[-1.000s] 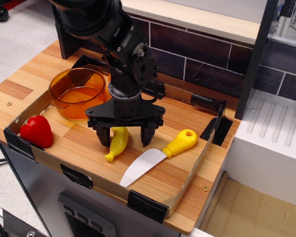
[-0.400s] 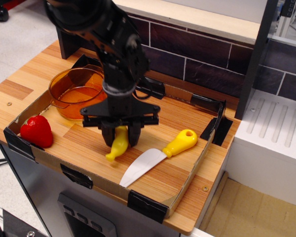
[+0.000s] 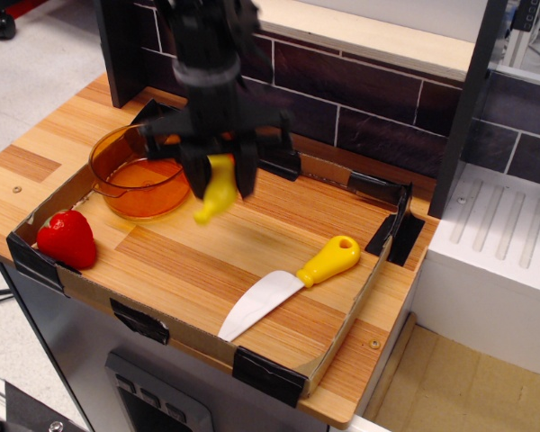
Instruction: Put banana in pot
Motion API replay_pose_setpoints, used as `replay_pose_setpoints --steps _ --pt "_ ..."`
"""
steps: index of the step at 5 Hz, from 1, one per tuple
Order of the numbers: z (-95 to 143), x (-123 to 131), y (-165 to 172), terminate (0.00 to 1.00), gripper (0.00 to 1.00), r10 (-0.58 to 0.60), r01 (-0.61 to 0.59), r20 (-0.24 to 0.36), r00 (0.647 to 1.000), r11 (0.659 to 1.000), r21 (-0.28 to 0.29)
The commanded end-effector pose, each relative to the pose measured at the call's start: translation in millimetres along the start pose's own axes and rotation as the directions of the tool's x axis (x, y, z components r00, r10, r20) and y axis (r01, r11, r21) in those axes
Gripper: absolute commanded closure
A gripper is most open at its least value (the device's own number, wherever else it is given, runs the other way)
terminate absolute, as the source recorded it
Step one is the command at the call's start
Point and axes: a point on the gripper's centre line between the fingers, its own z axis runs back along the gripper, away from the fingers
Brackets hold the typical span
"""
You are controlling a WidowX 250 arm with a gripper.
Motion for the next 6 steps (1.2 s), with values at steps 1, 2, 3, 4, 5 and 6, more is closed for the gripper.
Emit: replay_pose_setpoints --steps 1,2,3,4,5,6 --pt "14.5 52.7 23.6 0.00 1.00 0.112 -0.114 0.083 0.990 0.993 0.021" --pt "0.9 66.5 43.4 0.00 1.00 0.140 -0.145 0.078 0.987 0.987 0.071" --pt "-10.6 76.7 56.7 0.00 1.00 0.160 -0.168 0.085 0.984 0.981 0.098" --pt "-14.3 75.4 58.9 0.00 1.00 0.139 -0.147 0.075 0.987 0.983 0.112" --pt "-5.8 72.7 55.5 0.00 0.00 0.130 -0.136 0.059 0.990 0.986 0.100" --pt "12.2 72.6 44.0 0.00 0.00 0.127 -0.131 0.062 0.990 0.989 0.062"
